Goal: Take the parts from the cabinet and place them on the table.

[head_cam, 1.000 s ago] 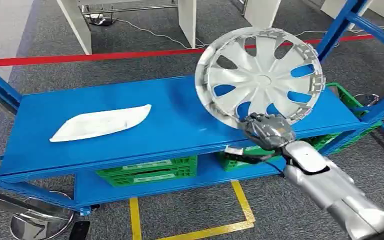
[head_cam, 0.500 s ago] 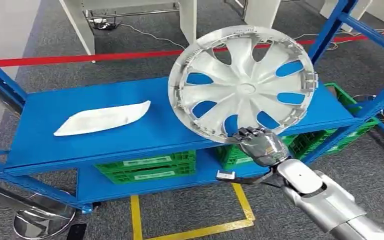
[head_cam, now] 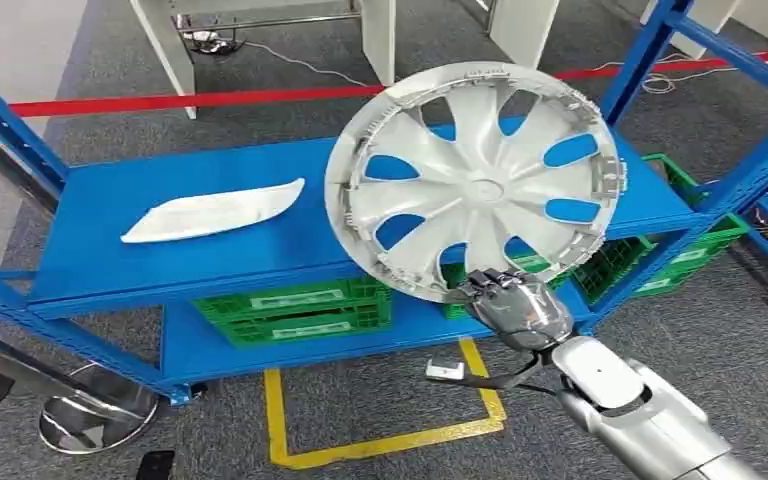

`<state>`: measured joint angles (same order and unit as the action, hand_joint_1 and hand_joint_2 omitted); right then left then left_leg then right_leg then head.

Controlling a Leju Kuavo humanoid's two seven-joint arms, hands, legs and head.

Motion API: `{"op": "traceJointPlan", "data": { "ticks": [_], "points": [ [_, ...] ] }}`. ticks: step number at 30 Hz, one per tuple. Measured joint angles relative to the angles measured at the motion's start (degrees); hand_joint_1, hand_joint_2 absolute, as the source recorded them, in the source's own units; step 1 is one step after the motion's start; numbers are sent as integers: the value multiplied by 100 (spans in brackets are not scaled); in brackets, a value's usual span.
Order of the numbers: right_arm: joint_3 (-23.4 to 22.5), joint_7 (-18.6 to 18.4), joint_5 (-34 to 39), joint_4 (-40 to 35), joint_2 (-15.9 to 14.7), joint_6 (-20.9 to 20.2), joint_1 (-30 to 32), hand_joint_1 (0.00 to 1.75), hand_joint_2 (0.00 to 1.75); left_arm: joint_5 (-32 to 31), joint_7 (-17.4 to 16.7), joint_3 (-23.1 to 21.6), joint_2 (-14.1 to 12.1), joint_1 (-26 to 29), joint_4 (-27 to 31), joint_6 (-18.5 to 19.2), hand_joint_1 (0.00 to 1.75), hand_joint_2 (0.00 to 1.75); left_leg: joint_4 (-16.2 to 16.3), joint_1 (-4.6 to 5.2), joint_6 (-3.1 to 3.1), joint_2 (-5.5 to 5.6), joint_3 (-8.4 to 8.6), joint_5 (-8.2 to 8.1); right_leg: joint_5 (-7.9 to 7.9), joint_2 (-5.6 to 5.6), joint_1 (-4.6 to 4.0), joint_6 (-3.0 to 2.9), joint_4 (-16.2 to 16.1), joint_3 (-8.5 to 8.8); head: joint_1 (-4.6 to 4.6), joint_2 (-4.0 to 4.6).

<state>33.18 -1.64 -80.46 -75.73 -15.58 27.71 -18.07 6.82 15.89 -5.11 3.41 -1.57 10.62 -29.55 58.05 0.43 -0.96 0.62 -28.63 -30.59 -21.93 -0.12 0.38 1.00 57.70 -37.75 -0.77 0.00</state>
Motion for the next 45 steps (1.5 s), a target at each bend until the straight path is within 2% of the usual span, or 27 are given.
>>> {"op": "traceJointPlan", "data": {
  "ticks": [2,5,6,8,9,10,11,13,14,16,17,19,21,22,23,24,26,28,32,34,36,38,40,42,43,44,45],
  "points": [
    [-35,-7,-9,-108,-2,29,117,175,175,-20,55,0,-22,0,0,29,0,175,-92,-46,-109,-42,-55,155,-20,13,6,61,3,-40,9,0],
    [-38,341,276,-165,56,13,100,175,175,228,-42,32,-37,-128,-2,-134,0,175,-91,-29,-187,-53,-287,346,-943,13,25,106,873,-343,37,0],
    [62,533,454,-11,204,-44,-117,175,175,300,-547,105,38,-405,0,-469,0,175,-81,-21,-191,-64,-418,446,-1205,19,26,119,1412,-494,39,0],
    [277,503,574,536,715,-7,-695,175,175,197,-1243,114,200,-1039,37,-891,0,175,-68,-17,-162,-73,-661,626,-1136,14,28,132,1813,-546,57,0],
    [389,505,643,768,954,20,-931,175,175,159,-1369,116,234,-1331,61,-951,0,175,-66,-19,-141,-82,-775,712,-922,3,32,134,1684,-379,55,0],
    [495,529,723,993,1205,78,-1127,175,175,157,-1416,135,310,-1559,85,-981,0,175,-64,-26,-122,-84,-879,794,-662,0,36,137,1325,-47,59,0],
    [555,551,765,1119,1349,129,-1265,175,175,164,-1421,151,329,-1683,107,-985,0,175,-56,-34,-98,-84,-935,850,-572,1,51,145,913,297,57,0],
    [686,658,828,1387,1632,173,-1516,175,175,220,-1425,190,358,-1790,146,-968,0,175,-4,-10,-21,-91,-1003,947,-899,22,24,128,-82,1017,62,0],
    [736,684,852,1470,1705,207,-1582,175,175,260,-1416,214,358,-1768,146,-957,0,175,-12,-11,8,-96,-1017,1009,-958,28,22,100,-161,1042,64,0],
    [808,695,913,1663,1792,271,-1662,175,175,284,-1390,271,374,-1712,146,-918,0,175,-32,-48,68,-97,-1032,1115,-897,27,-20,41,-116,976,70,0],
    [828,695,937,1719,1834,271,-1689,175,175,284,-1351,297,365,-1691,146,-922,0,175,-13,-56,99,-81,-1082,1118,-817,1,18,-55,-163,875,72,0],
    [857,695,1008,1820,1913,271,-1789,175,175,295,-1261,337,369,-1699,146,-920,0,175,436,-67,157,-70,-1273,498,-690,-16,7,-171,-144,795,29,0],
    [874,699,1027,1886,1952,271,-1805,175,175,295,-1239,358,361,-1706,146,-883,0,175,1307,-79,189,-69,-1479,-64,-567,-16,-13,-196,-141,641,29,0],
    [907,710,1036,1918,1952,271,-1799,175,175,295,-1239,371,360,-1702,146,-879,0,175,1689,-84,200,-69,-1528,-165,-506,-15,-21,-195,-132,560,24,0],
    [928,713,1042,1943,1952,273,-1794,175,175,295,-1239,376,365,-1699,146,-874,0,175,1845,-90,205,-70,-1501,-82,-454,-13,-25,-190,-119,476,31,0],
    [953,715,1051,1966,1952,273,-1795,175,175,290,-1239,376,365,-1700,146,-868,0,175,1796,-93,204,-70,-1384,101,-406,-10,-27,-177,-98,387,24,0],
    [990,715,1056,2008,1952,273,-1795,175,175,282,-1239,382,363,-1716,146,-867,0,175,1085,-98,180,-69,-839,441,-329,3,-25,-138,-32,225,24,0],
    [1020,717,1069,2021,1952,282,-1801,175,175,282,-1213,393,363,-1740,149,-867,0,175,233,-78,135,-36,-264,177,-278,6,-47,-76,41,106,24,0],
    [1084,719,1132,2050,1937,304,-1803,175,175,299,-1187,446,360,-1718,149,-826,0,175,63,-49,-19,-35,-307,218,-111,2,-37,73,41,38,35,0],
    [1090,726,1163,2074,1910,313,-1812,175,175,299,-1191,459,371,-1723,149,-806,0,175,36,-71,-122,-69,-413,343,-515,4,-19,104,277,-141,48,0],
    [1114,756,1211,2104,1899,313,-1820,175,175,334,-1193,476,380,-1692,149,-808,0,175,40,-62,-164,-72,-570,466,-1155,5,-18,135,1120,-365,57,0],
    [1136,818,1292,2144,1893,313,-1820,175,175,375,-1189,514,378,-1643,149,-806,0,175,47,-43,-170,-87,-729,587,-1345,5,-19,147,1796,-489,57,0],
    [1143,878,1344,2185,1882,315,-1827,175,175,400,-1189,538,369,-1600,149,-804,0,175,51,-25,-166,-90,-883,703,-991,6,-21,117,1632,-229,55,0],
    [1158,922,1366,2201,1877,317,-1859,175,175,402,-1189,581,367,-1589,149,-804,0,175,54,-14,-151,-86,-1015,822,-696,5,-44,39,737,418,53,0],
    [1167,938,1377,2201,1878,317,-1901,175,175,402,-1189,590,369,-1586,149,-802,0,175,61,3,-124,-83,-1058,869,-870,-1,-75,-6,187,795,53,0],
    [1180,944,1399,2201,1878,321,-1942,175,175,402,-1189,599,369,-1586,149,-802,0,175,69,8,-96,-90,-1086,926,-962,-4,-79,2,-146,995,39,0],
    [1195,949,1418,2211,1877,324,-1962,175,175,402,-1189,605,367,-1584,149,-802,0,175,36,-11,-63,-94,-1099,1005,-929,4,-90,9,-110,948,46,0]
  ]
}}
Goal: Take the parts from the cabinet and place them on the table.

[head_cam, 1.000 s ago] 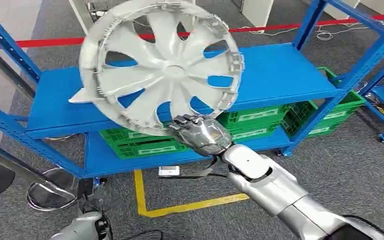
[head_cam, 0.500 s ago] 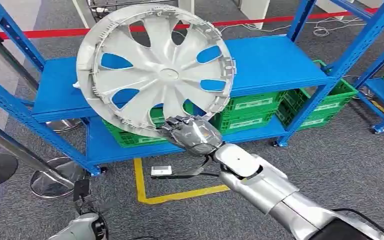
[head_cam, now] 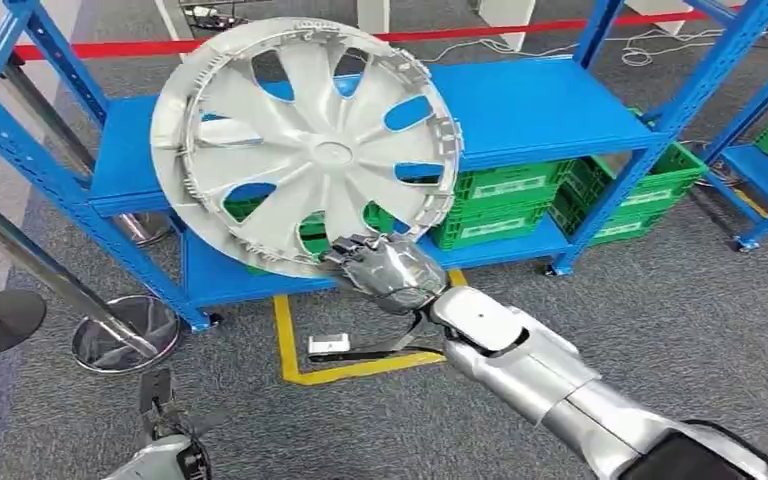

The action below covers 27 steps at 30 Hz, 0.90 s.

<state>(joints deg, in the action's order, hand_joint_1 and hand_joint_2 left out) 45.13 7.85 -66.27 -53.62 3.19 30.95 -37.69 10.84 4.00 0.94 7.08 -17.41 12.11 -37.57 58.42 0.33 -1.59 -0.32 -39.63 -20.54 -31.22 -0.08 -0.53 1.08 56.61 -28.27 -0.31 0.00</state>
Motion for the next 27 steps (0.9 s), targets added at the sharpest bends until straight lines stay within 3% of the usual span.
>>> {"op": "traceJointPlan", "data": {
  "ticks": [2,3,4,5,6,7,8,9,10,11,12,13,14,15,16,18,19,20,21,22,23,24,25,26,27],
  "points": [
    [31,4,46,15,0,15,-23,175,175,-7,0,2,2,6,0,0,0,175,-50,-21,68,0,-4,116,105,8,-24,-54,-15,-47,2,0],
    [44,7,66,26,0,15,-28,175,175,-9,0,4,-2,8,0,0,0,175,-24,-24,101,9,-34,49,207,-17,43,-112,-85,-55,5,0],
    [55,18,79,35,2,15,-45,175,175,-9,-4,4,-7,5,0,0,0,175,94,-23,143,25,-84,-219,273,-24,34,-156,-93,-136,0,0],
    [70,28,86,39,2,15,-65,175,175,-9,-15,7,-7,4,0,0,0,175,424,-34,173,27,-159,-594,348,-27,35,-198,-85,-218,-17,0],
    [74,48,92,44,2,18,-65,175,175,-9,-15,7,-9,5,0,0,0,175,841,-50,200,27,-241,-920,408,-25,32,-203,-83,-298,-17,0],
    [77,59,99,59,2,18,-65,175,175,-9,-15,7,-15,8,0,0,0,175,1307,-62,225,27,-323,-1175,477,-25,29,-202,-76,-392,-13,0],
    [79,66,105,68,2,15,-64,175,175,-9,-15,7,-17,9,0,0,0,175,1652,-71,245,27,-359,-1244,542,-25,31,-190,-63,-486,-17,0],
    [81,70,107,81,2,15,-62,175,175,-9,-15,7,-17,9,0,0,0,175,1802,-84,262,27,-317,-1119,606,-25,35,-177,-45,-588,-17,0],
    [81,72,110,90,2,17,-62,175,175,-9,-15,7,-17,8,0,0,0,175,1741,-98,274,26,-184,-897,665,-26,41,-163,-23,-689,-13,0],
    [81,74,112,96,2,18,-62,175,175,-9,-15,7,-17,6,0,0,0,175,1503,-112,286,26,22,-689,716,-25,51,-149,9,-792,-15,0],
    [81,74,112,96,2,18,-63,175,175,-11,-15,7,-17,3,0,0,0,175,1046,-129,294,26,358,-586,772,-21,61,-125,54,-889,-17,0],
    [81,74,112,96,2,18,-63,175,175,-13,-15,7,-15,-1,0,0,0,175,562,-149,301,35,690,-720,808,-14,59,-91,95,-954,-22,0],
    [81,74,112,96,0,18,-74,175,175,-15,-15,7,-13,-8,0,0,0,175,107,-105,266,65,959,-926,840,-16,37,-56,137,-1018,-11,0],
    [81,74,114,96,2,22,-70,175,175,-17,-15,7,-13,-9,0,0,0,175,9,-99,180,70,983,-993,912,-17,37,-25,137,-1051,-6,0],
    [83,74,114,101,2,22,-71,175,175,-17,-15,7,-13,-7,0,0,0,175,28,-75,158,71,936,-958,969,-17,54,1,123,-1072,-9,0],
    [83,74,114,112,-4,22,-69,175,175,-15,-15,9,-13,3,0,0,0,175,-1,-92,34,47,866,-839,1005,-12,73,85,111,-1143,-9,0],
    [81,76,120,114,-7,20,-74,175,175,-13,-15,13,-22,-15,0,0,0,175,1,-86,-9,24,801,-773,797,-9,81,104,203,-1212,-4,0],
    [81,81,129,116,-11,20,-75,175,175,-7,-15,15,-22,-23,0,-2,0,175,2,-84,-75,20,736,-718,476,-3,81,116,468,-1314,13,0],
    [83,87,142,120,-11,20,-77,175,175,-4,-15,17,-20,-25,0,-2,0,175,2,-76,-81,19,663,-660,135,-2,81,137,923,-1426,22,0],
    [92,109,168,125,-11,20,-76,175,175,6,-15,19,-9,-25,0,0,0,175,4,-66,-91,19,586,-604,-110,-1,80,147,1415,-1547,16,0],
    [103,111,219,127,-11,20,-73,175,175,22,-15,31,-7,-24,0,2,0,175,4,-56,-92,19,503,-561,-211,-2,80,153,1823,-1632,18,0],
    [107,111,288,129,-11,20,-73,175,175,33,-15,46,-4,-23,0,2,0,175,5,-50,-91,19,444,-513,-136,-2,80,149,1976,-1630,18,0],
    [107,116,381,129,-11,20,-73,175,175,48,-15,55,-4,-23,0,2,0,175,5,-42,-83,18,378,-462,71,-1,78,133,1947,-1531,18,0],
    [105,155,490,129,-11,17,-75,175,175,52,-18,63,-4,-23,0,7,0,175,6,-37,-75,18,316,-413,311,-2,73,104,1679,-1308,18,0],
    [105,201,593,127,-11,2,-75,175,175,52,-31,72,-2,-23,0,24,0,175,7,-36,-62,19,281,-377,451,-2,62,71,1251,-997,18,0]
  ]
}}
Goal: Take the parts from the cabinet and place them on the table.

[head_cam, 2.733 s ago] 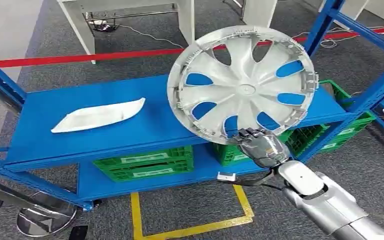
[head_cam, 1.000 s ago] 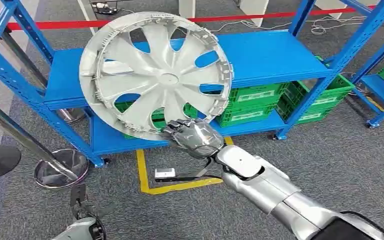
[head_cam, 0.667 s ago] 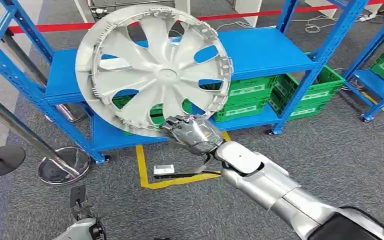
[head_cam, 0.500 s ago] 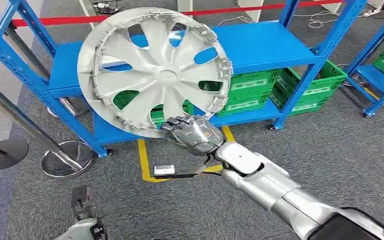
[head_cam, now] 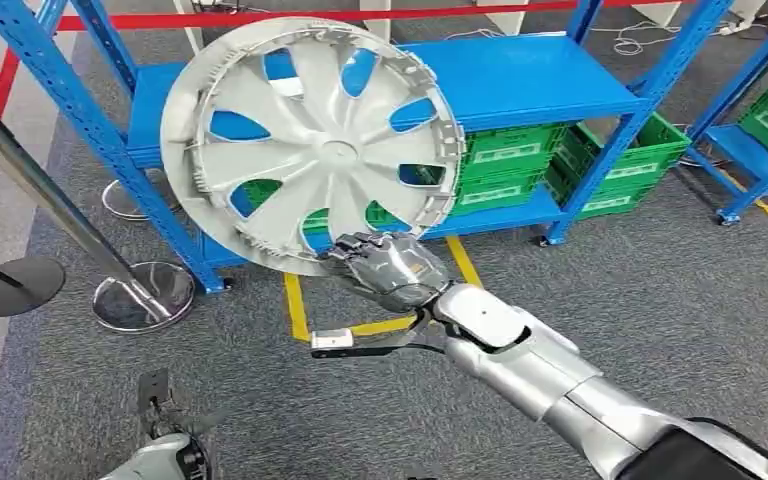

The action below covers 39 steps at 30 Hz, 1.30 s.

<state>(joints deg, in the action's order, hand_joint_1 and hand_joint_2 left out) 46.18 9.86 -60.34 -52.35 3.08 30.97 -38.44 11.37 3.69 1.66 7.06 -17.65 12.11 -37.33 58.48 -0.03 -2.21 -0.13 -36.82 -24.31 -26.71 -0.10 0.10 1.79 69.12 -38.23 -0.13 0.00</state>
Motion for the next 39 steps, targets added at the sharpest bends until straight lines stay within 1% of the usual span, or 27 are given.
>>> {"op": "traceJointPlan", "data": {
  "ticks": [1,2,6,8,11,12,13,14,15,16,17,19,21,22,23,24,26,27,28,30,31,32,33,34,36,37,39],
  "points": [
    [-2,15,102,-4,0,-19,-3,175,175,0,-13,13,6,-1,0,6,0,175,2,0,17,-3,-16,28,-1,-21,-15,-41,-557,386,0,0],
    [-13,37,187,-22,2,-50,-19,175,175,0,-22,26,11,-4,0,15,0,175,10,32,49,-13,-50,52,-175,-80,-59,-65,-958,711,-2,0],
    [-22,96,371,-54,4,-153,-42,175,175,0,-70,46,4,-3,0,70,0,175,4,15,167,-86,-102,179,-217,4,-37,-97,-1257,741,-4,0],
    [-22,94,428,-68,4,-188,-40,175,175,-2,-74,61,-9,-16,0,74,0,175,293,10,228,-32,-249,-137,-126,42,-6,-219,-1296,729,-20,0],
    [-22,96,478,-68,7,-203,-27,175,175,-2,-98,74,-17,-20,0,76,0,175,1627,-15,295,-21,-715,-762,-87,131,-18,-262,-1268,662,-15,0],
    [-22,103,489,-68,7,-210,-21,175,175,-2,-107,74,-17,-21,0,76,0,175,1789,-19,302,-21,-753,-765,-84,176,-17,-259,-1251,642,-15,0],
    [-20,103,496,-68,7,-212,-14,175,175,-4,-109,76,-17,-24,0,79,0,175,1722,-21,303,-16,-684,-650,-82,220,-17,-257,-1230,626,-20,0],
    [-17,103,498,-68,7,-221,-11,175,175,-15,-120,76,-17,-34,0,87,0,175,1424,-26,294,-7,-512,-437,-82,279,-16,-254,-1204,610,-17,0],
    [-17,107,496,-68,7,-227,-10,175,175,-53,-149,76,-20,-39,0,122,0,175,975,-33,280,37,-279,-194,-86,334,-15,-250,-1177,603,-15,0],
    [-9,116,494,-85,7,-234,-7,175,175,-83,-197,76,-41,-42,0,175,0,175,428,-41,256,177,-13,30,-102,397,-10,-232,-1147,597,-18,0],
    [4,127,469,-109,7,-247,2,175,175,-118,-265,74,-74,-37,-2,230,0,175,312,-71,215,402,130,-96,-107,438,-19,-206,-1138,527,-4,0],
    [26,103,441,-190,7,-264,71,175,175,-197,-385,70,-105,5,-7,326,0,175,194,-54,208,363,132,-74,-48,564,30,-120,-1128,484,-26,0],
    [57,41,399,-293,-11,-269,171,175,175,-317,-467,51,-136,15,-7,454,0,175,150,-40,185,230,139,-60,-4,689,47,-50,-1187,462,-28,0],
    [74,6,389,-378,-33,-271,207,175,175,-376,-474,17,-142,4,-7,514,0,175,-87,-103,129,129,244,-95,-78,631,19,-41,-1151,392,-26,0],
    [85,-38,382,-477,-55,-273,230,175,175,-424,-481,-15,-179,2,-7,535,0,175,-100,-89,90,71,237,-78,-200,334,-22,-11,-990,275,15,0],
    [98,-46,378,-549,-61,-278,247,175,175,-459,-481,-39,-214,21,-7,551,0,175,-111,-81,78,16,231,-70,-379,187,-7,12,-641,104,50,0],
    [129,-66,369,-695,-76,-284,346,175,175,-509,-474,-87,-277,87,-7,612,0,175,-107,-66,67,-123,218,-79,-682,73,15,51,258,-334,52,0],
    [142,-94,365,-739,-98,-284,414,175,175,-529,-474,-101,-289,106,-7,623,0,175,-106,-66,63,-189,218,-81,-718,63,25,70,537,-491,55,0],
    [157,-116,365,-783,-120,-284,478,175,175,-547,-479,-116,-302,118,-7,636,0,175,-104,-68,64,-246,219,-84,-621,54,40,86,519,-500,59,0],
    [188,-136,367,-861,-155,-282,570,175,175,-610,-494,-162,-304,129,-7,702,0,175,-91,-70,79,-347,221,-95,-203,-4,59,97,-131,-200,55,0],
    [201,-149,378,-914,-166,-278,620,175,175,-645,-505,-201,-304,129,-7,730,0,175,-68,-75,104,-411,225,-112,95,-163,60,102,-804,143,57,0],
    [203,-162,380,-957,-173,-271,657,175,175,-686,-531,-234,-308,134,-7,774,0,175,-53,-56,135,-454,223,-128,16,-471,7,110,-1102,291,55,0],
    [210,-190,378,-1001,-173,-262,685,175,175,-723,-559,-262,-328,151,-7,819,0,175,-3,-16,165,-486,191,-138,53,-484,-37,28,-1167,353,83,0],
    [210,-206,376,-1025,-179,-256,732,175,175,-736,-592,-284,-330,171,-7,832,0,175,1,-4,186,-540,194,-128,55,-402,-36,-35,-1133,311,59,0],
    [210,-223,369,-1067,-214,-245,852,175,175,-772,-619,-339,-328,202,-7,854,0,175,-3,-15,205,-703,213,-126,75,-257,-54,-96,-1112,268,72,0],
    [212,-221,365,-1084,-227,-245,882,175,175,-774,-621,-361,-326,200,-7,859,0,175,7,-22,248,-753,206,-166,107,-184,-39,-152,-1150,275,70,0],
    [208,-228,358,-1123,-240,-245,930,175,175,-824,-658,-383,-354,205,-7,859,0,175,414,-65,274,-265,69,-508,139,-66,-6,-212,-1155,273,50,0]
  ]
}}
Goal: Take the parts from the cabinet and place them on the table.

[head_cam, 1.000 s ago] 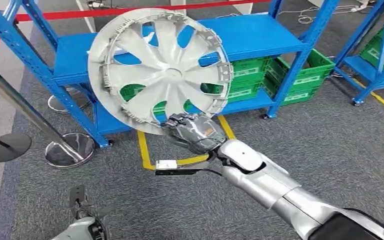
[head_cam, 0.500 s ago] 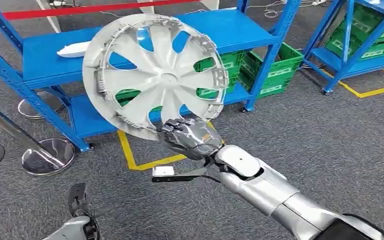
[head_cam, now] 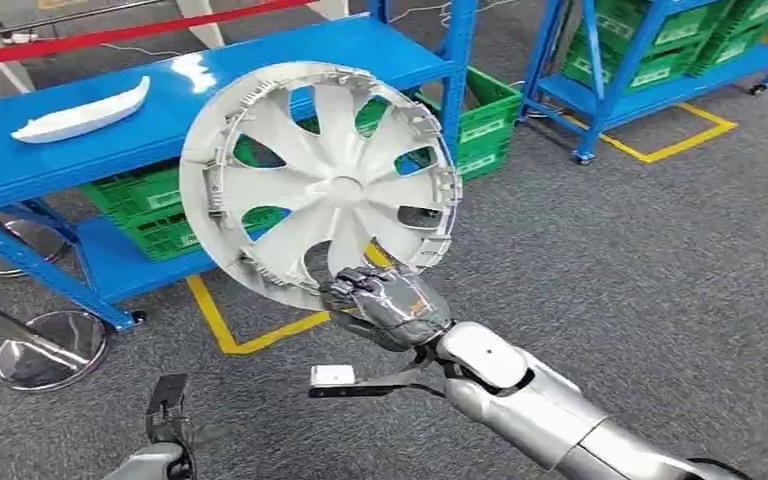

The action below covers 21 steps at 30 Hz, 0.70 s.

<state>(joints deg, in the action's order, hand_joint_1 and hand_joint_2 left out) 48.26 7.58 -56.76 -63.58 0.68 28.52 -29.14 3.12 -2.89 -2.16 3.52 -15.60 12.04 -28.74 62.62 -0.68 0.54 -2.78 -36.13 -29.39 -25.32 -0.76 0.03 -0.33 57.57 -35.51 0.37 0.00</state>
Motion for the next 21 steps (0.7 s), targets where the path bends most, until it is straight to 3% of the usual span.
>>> {"op": "traceJointPlan", "data": {
  "ticks": [1,3,4,5,7,8,9,11,13,14,15,16,18,19,21],
  "points": [
    [0,-2,0,-20,0,0,27,175,175,-13,-33,-15,-4,25,0,0,0,175,478,2,0,140,-184,-249,9,81,-2,-30,0,-1,-31,0],
    [0,9,-22,-39,0,0,91,175,175,-54,-57,-37,-26,87,0,-9,0,175,1345,4,-10,233,-542,-591,33,248,-31,-67,8,-13,-39,0],
    [0,7,-28,-42,0,0,126,175,175,-61,-63,-37,-37,104,0,-17,0,175,1467,7,-25,244,-590,-590,40,331,-45,-76,12,-20,-39,0],
    [0,7,-33,-46,0,0,158,175,175,-68,-63,-39,-41,108,0,-22,0,175,1347,12,-47,254,-522,-465,50,413,-53,-86,17,-24,-37,0],
    [-7,2,-31,-61,-4,0,185,175,175,-70,-63,-55,-52,99,0,-24,0,175,542,14,-103,342,-118,0,64,573,-55,-72,47,-39,-39,0],
    [-11,2,-33,-83,-4,0,195,175,175,-79,-63,-70,-68,97,0,-28,0,175,-88,8,-138,595,194,254,69,657,-41,-62,69,-55,-37,0],
    [-18,4,-37,-87,-4,0,196,175,175,-87,-63,-79,-74,97,0,-33,0,175,-211,-30,-149,898,255,170,79,702,-59,-32,90,-90,-26,0],
    [-35,15,-59,-111,-2,20,209,175,175,-94,-66,-90,-72,113,0,-52,0,175,-310,-8,-110,826,254,176,133,844,-6,49,107,-182,-42,0],
    [-59,18,-75,-124,-4,24,257,175,175,-103,-65,-109,-64,103,0,-46,0,175,-326,4,-137,695,259,202,185,988,8,128,75,-223,-33,0],
    [-79,18,-77,-129,-11,26,275,175,175,-109,-63,-116,-61,80,0,-37,0,175,-388,-50,-163,579,259,257,124,814,-3,127,128,-295,-41,0],
    [-96,18,-79,-140,-15,26,264,175,175,-109,-63,-116,-63,70,0,-24,0,175,-404,-37,-178,514,254,274,-30,478,-39,157,267,-369,4,0],
    [-103,18,-85,-142,-17,26,247,175,175,-107,-63,-116,-74,75,0,-2,0,175,-404,-31,-198,437,245,282,-267,282,-22,192,625,-508,42,0],
    [-103,35,-125,-140,-17,24,213,175,175,-68,-63,-114,-74,75,0,-9,0,175,-401,-24,-197,251,233,282,-653,146,2,241,1493,-864,35,2],
    [-107,46,-158,-127,-22,24,185,175,175,-57,-61,-114,-70,56,0,-48,0,175,-399,-28,-197,144,223,282,-729,123,17,268,1796,-989,39,0],
    [-118,68,-181,-92,-35,22,113,175,175,-24,-37,-114,-30,-8,0,-116,0,175,-399,-35,-194,-9,223,281,-514,90,51,299,1577,-826,35,0]
  ]
}}
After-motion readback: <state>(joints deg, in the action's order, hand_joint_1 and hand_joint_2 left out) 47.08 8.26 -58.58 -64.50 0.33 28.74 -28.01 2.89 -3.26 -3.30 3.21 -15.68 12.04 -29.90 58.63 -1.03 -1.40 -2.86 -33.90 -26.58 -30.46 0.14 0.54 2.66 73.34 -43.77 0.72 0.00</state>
